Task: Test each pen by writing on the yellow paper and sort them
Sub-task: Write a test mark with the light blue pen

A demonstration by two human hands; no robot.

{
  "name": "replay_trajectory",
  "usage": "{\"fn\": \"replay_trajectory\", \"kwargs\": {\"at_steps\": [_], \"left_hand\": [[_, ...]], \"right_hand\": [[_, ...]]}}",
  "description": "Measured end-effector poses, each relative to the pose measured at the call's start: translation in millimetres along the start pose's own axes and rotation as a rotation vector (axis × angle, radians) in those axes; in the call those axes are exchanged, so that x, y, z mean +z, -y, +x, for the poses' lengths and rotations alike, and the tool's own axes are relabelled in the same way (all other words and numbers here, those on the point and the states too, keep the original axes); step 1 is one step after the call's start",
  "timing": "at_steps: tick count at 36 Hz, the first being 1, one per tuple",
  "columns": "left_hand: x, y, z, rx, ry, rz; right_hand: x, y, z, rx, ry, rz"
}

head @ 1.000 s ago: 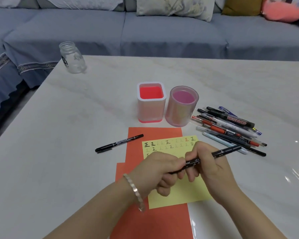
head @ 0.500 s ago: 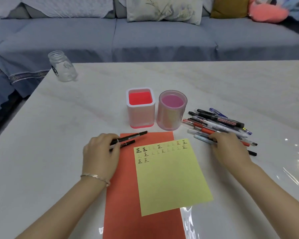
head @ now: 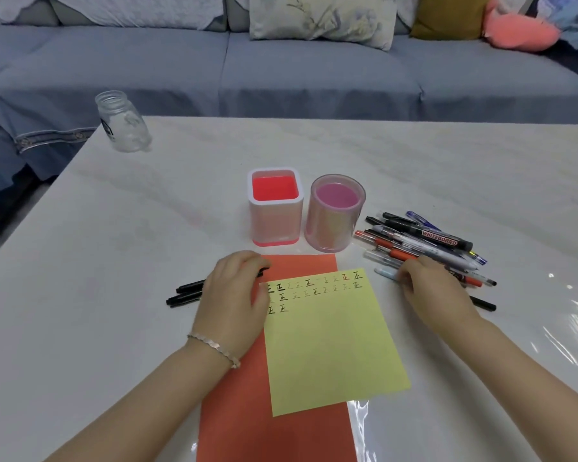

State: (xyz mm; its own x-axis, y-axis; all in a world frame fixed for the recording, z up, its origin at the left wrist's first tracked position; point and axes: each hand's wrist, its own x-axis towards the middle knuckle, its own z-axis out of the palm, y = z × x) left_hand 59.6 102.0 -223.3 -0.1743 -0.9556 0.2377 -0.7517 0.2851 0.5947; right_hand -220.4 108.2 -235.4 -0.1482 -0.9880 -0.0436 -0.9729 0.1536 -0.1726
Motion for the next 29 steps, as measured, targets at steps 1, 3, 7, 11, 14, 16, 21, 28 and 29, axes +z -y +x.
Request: {"fn": "replay_trajectory", "kwargs": {"at_steps": [1,3,7,11,14,16,21,28,29], "left_hand": [[0.0,-3.7,-2.6,0.022,0.034,-0.012],[-2.1,-11.5,-7.8,0.004,0.123,-0.06],[-6.5,-21.2,-14.5,-0.096,0.27,-0.222],[-13.4,-28.6,-17.2,-0.088,0.349,-0.314],[-14.8,-35.1,-19.2,-0.054,0.385,-0.361],[-13.9,-37.2,-20.7,-0.032,0.386,-0.398],[-19.9,-40.6,-23.7,0.054,0.321,-0.534],[-27.7,-39.3,-31.0,0.201,0.278,-0.349],[-28.4,-39.3,-32.4,0.208,0.282,-0.326]], "right_hand": [[0.3,-0.5,-0.4,0.007,0.001,0.023],[-0.2,-1.3,-1.2,0.012,0.029,0.04],[-8.7,3.8,-5.1,-0.002,0.077,0.051],[-34.2,33.8,-16.8,-0.139,-0.115,0.265],[-59.0,72.0,-34.9,-0.227,-0.205,0.619],[-67.3,94.8,-45.8,-0.233,-0.198,0.873],[-60.2,129.5,-61.5,-0.076,-0.058,1.44],[-34.0,147.2,-67.2,0.049,0.116,1.355],[-30.7,147.6,-66.5,0.054,0.09,1.325]]}}
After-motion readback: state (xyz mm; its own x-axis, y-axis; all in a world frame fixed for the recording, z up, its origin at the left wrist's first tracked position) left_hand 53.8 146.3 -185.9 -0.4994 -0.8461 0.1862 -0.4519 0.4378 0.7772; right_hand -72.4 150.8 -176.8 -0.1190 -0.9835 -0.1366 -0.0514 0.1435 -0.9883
